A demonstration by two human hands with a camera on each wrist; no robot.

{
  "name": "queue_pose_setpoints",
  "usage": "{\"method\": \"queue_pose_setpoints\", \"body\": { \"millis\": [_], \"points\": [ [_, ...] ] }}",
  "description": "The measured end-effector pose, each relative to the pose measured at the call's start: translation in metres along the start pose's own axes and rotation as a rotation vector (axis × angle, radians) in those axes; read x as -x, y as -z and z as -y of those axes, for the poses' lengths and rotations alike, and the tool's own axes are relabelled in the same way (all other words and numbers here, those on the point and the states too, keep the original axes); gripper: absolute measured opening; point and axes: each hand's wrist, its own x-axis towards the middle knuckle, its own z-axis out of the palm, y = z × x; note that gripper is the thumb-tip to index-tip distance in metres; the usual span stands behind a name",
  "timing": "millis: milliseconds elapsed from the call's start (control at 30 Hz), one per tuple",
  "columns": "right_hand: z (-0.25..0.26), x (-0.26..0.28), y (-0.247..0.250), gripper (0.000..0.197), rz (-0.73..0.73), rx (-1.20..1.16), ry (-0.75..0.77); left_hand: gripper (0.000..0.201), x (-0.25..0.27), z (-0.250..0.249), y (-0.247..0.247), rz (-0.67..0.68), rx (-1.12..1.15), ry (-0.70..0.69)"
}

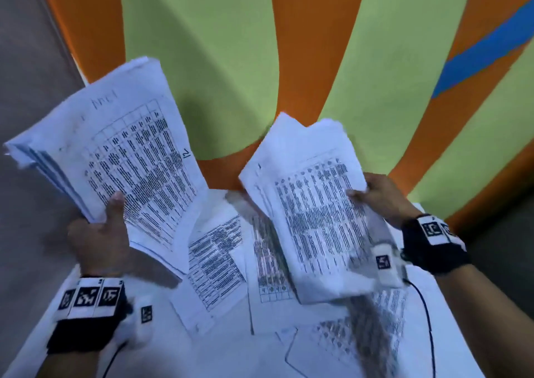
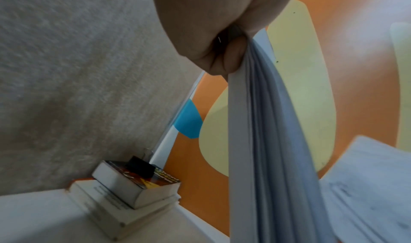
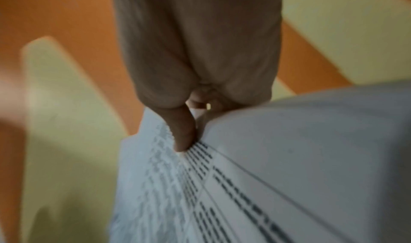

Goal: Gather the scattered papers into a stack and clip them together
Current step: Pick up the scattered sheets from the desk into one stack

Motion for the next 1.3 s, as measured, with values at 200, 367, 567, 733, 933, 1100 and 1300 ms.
{"method": "queue_pose_setpoints", "body": {
  "millis": [200, 367, 567, 733, 933, 1100, 1300],
  "points": [
    [-0.102, 0.1, 0.032, 0.041, -0.329, -0.403, -0.534, 0.05, 0.022, -0.009, -0.033, 0.086, 0.064, -0.024],
    [-0.131, 0.155, -0.001, 0.029, -0.328, -0.354, -0.63, 0.05, 0.043, -0.014, -0.061, 0.175, 0.084, 0.003],
    [-0.08, 0.135, 0.013, 0.007, -0.365, -0.27, -0.304, 0.047, 0.055, -0.012, -0.075, 0.244, 0.073, -0.017],
    [-0.032, 0.111, 0.035, 0.025, -0.291, -0.622, -0.162, 0.049, 0.048, -0.007, -0.069, 0.226, 0.055, -0.006],
    [-0.051, 0.058, -0.045, 0.004, -0.125, -0.303, -0.35, 0.044, 0.041, -0.002, -0.058, 0.209, 0.0, 0.011],
    [-0.078, 0.023, -0.114, 0.028, -0.01, 0.377, -0.538, 0.043, 0.036, 0.007, -0.048, 0.169, -0.027, 0.038],
    [-0.069, 0.014, -0.146, 0.044, -0.015, 0.461, -0.588, 0.047, 0.03, 0.016, -0.041, 0.143, -0.024, 0.083]
  ]
}}
